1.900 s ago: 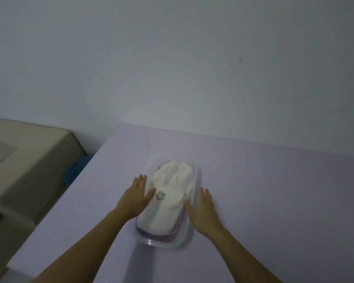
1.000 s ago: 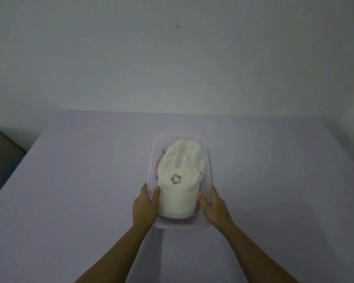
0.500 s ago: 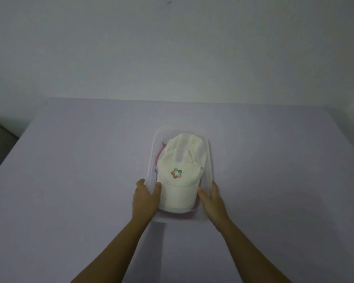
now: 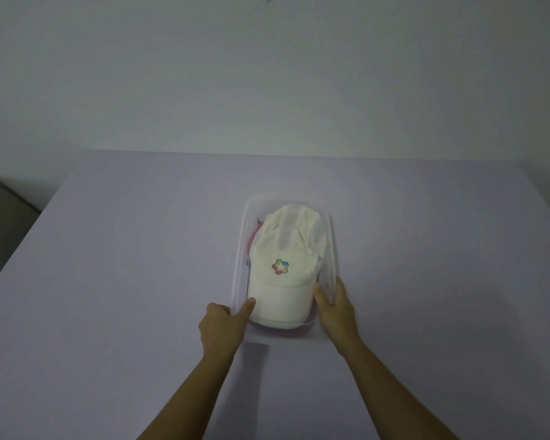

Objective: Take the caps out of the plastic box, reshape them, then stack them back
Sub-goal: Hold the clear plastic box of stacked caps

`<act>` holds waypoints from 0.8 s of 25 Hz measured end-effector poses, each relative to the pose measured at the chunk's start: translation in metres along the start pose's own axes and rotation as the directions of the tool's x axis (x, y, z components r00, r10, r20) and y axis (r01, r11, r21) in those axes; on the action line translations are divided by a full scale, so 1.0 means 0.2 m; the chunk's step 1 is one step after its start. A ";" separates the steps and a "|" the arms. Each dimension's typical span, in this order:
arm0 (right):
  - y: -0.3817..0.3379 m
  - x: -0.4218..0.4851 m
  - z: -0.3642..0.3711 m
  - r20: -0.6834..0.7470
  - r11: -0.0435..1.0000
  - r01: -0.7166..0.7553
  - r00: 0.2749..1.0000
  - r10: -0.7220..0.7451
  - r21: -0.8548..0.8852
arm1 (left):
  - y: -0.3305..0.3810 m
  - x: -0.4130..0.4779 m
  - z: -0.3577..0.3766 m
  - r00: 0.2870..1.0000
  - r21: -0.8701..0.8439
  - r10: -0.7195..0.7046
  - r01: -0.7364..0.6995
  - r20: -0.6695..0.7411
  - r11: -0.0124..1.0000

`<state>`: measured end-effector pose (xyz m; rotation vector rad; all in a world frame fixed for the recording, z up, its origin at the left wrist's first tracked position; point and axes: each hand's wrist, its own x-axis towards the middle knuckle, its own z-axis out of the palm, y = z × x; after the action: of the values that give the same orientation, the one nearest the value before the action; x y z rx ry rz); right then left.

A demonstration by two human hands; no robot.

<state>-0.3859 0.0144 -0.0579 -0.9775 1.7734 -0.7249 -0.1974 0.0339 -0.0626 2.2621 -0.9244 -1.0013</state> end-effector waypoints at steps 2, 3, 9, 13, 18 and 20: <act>0.00 0.00 0.00 -0.013 1.000 -0.001 1.000 0.001 -0.016 | 0.02 -0.02 -0.02 1.000 0.036 0.001 -0.002 0.032 0.999; 0.00 0.00 0.01 -0.020 1.000 0.001 1.000 -0.002 -0.026 | 0.04 -0.02 -0.04 0.999 0.063 0.001 -0.004 0.049 0.998; 0.00 0.00 0.01 -0.029 0.998 0.013 0.999 -0.015 -0.061 | 0.08 -0.02 -0.08 0.993 0.122 -0.030 0.016 0.115 0.992; 0.00 0.00 0.01 -0.031 0.998 0.021 0.999 -0.023 -0.059 | 0.09 -0.02 -0.09 0.991 0.112 -0.034 0.020 0.131 0.994; 0.00 0.00 0.01 -0.035 0.999 0.024 0.999 -0.025 -0.048 | 0.09 -0.02 -0.10 0.989 0.112 -0.041 0.025 0.145 0.993; 0.00 0.00 0.02 -0.037 0.998 0.023 0.999 -0.025 -0.057 | 0.09 -0.02 -0.10 0.988 0.115 -0.039 0.022 0.148 0.993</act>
<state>-0.3832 0.0151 -0.0595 -1.0311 1.8264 -0.7155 -0.1905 0.0287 -0.0380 2.3252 -1.0359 -1.1727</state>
